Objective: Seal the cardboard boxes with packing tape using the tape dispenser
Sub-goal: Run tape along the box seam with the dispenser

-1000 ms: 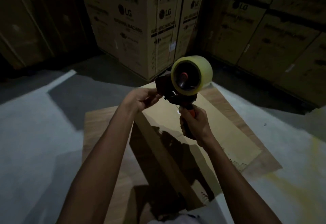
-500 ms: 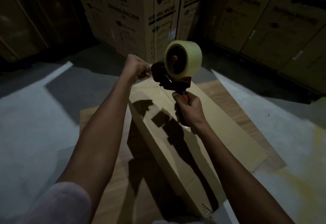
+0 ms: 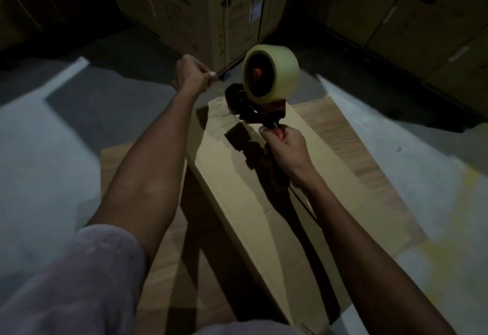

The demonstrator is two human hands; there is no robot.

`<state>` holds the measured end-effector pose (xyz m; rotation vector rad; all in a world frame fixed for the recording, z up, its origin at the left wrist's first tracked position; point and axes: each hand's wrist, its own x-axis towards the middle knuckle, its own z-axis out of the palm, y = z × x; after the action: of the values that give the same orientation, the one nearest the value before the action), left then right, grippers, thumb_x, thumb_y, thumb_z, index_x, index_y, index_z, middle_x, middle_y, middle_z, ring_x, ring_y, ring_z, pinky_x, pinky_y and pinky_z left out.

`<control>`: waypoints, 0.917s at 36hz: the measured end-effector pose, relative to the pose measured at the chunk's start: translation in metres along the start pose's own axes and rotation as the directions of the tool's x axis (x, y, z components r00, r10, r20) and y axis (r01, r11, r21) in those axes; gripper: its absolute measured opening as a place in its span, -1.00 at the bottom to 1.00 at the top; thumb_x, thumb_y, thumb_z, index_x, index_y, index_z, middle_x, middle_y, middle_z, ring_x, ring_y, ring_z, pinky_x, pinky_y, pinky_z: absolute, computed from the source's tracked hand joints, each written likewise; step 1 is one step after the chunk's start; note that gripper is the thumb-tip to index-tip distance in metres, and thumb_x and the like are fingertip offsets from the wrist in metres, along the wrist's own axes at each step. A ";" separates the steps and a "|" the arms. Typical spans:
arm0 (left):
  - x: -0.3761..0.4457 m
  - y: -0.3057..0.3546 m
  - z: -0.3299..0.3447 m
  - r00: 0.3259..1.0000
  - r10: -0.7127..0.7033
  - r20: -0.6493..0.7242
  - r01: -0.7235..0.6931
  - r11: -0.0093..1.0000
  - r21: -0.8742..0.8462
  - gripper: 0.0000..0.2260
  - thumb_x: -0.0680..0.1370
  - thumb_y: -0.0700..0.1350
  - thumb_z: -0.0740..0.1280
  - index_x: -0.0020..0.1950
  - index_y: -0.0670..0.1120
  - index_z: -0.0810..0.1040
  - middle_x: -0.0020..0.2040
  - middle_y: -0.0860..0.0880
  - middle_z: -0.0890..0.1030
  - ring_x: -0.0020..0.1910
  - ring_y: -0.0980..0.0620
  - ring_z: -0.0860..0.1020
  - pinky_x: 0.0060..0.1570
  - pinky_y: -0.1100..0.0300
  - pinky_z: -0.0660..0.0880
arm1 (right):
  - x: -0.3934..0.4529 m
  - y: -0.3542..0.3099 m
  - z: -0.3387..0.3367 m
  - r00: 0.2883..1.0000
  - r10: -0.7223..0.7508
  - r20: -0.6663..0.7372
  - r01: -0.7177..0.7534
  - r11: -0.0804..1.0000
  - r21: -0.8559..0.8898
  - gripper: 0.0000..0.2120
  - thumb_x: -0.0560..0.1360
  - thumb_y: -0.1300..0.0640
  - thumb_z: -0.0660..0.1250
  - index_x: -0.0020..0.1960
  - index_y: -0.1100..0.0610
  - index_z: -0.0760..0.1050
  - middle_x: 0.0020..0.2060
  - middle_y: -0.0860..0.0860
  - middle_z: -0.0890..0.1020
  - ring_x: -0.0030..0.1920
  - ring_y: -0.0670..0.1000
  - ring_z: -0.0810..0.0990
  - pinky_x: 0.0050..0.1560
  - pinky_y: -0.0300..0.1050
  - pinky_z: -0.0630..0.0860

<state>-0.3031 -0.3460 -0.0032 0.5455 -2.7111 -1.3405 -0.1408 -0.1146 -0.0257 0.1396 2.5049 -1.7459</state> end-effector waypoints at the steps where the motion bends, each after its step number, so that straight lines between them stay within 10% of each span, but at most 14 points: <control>1: 0.003 -0.002 0.001 1.000 0.015 0.006 -0.015 1.000 0.027 -0.86 0.53 -0.03 0.52 -0.15 -0.08 0.72 -0.29 0.03 0.67 -0.26 0.10 0.67 -0.10 0.14 0.63 | 0.001 0.003 0.001 1.000 0.000 -0.009 -0.001 1.000 -0.030 -0.66 0.55 -0.11 0.38 -0.23 0.14 0.49 -0.40 0.10 0.60 -0.40 0.10 0.58 -0.33 0.08 0.53; 16: 0.021 -0.037 0.031 0.984 0.013 0.177 -0.009 1.000 -0.026 -0.82 0.56 -0.05 0.49 -0.04 -0.16 0.74 -0.06 -0.12 0.73 0.03 -0.09 0.67 0.14 -0.07 0.61 | 0.005 0.016 0.013 0.998 0.027 -0.054 -0.034 0.991 -0.133 -0.64 0.58 -0.13 0.38 -0.25 0.09 0.49 -0.38 0.11 0.62 -0.39 0.13 0.59 -0.37 0.04 0.54; 24: 0.020 -0.038 0.038 0.904 -0.237 0.355 0.237 0.970 0.043 -0.88 0.62 -0.19 0.35 0.11 -0.19 0.61 0.14 -0.12 0.60 0.04 0.03 0.52 -0.14 0.26 0.51 | 0.000 0.014 0.014 0.999 -0.027 -0.030 0.023 0.989 -0.145 -0.68 0.61 -0.09 0.39 -0.28 -0.03 0.46 -0.50 -0.21 0.58 -0.49 -0.18 0.52 -0.45 -0.29 0.38; 29: 0.025 -0.038 0.032 0.894 -0.218 0.393 0.087 0.942 0.324 -0.69 0.64 -0.26 0.29 0.37 -0.31 0.51 0.38 -0.27 0.51 0.33 -0.18 0.50 0.15 0.05 0.47 | 0.001 0.016 0.016 0.998 -0.038 -0.040 0.031 0.987 -0.159 -0.64 0.61 -0.11 0.39 -0.31 -0.01 0.45 -0.51 -0.13 0.54 -0.48 -0.10 0.49 -0.39 -0.07 0.45; 33: 0.023 -0.037 0.031 0.962 -0.116 0.245 0.057 0.970 0.235 -0.71 0.55 -0.14 0.44 0.24 -0.23 0.62 0.22 -0.22 0.63 0.20 -0.18 0.59 0.20 -0.02 0.56 | -0.001 0.011 0.018 0.995 -0.095 -0.023 0.092 0.989 -0.118 -0.64 0.65 -0.01 0.34 -0.28 -0.31 0.61 -0.51 -0.24 0.58 -0.50 -0.20 0.55 -0.50 -0.31 0.39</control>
<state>-0.3204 -0.3508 -0.0530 0.5476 -3.1133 -1.2032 -0.1378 -0.1277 -0.0425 0.0400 2.6670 -1.6341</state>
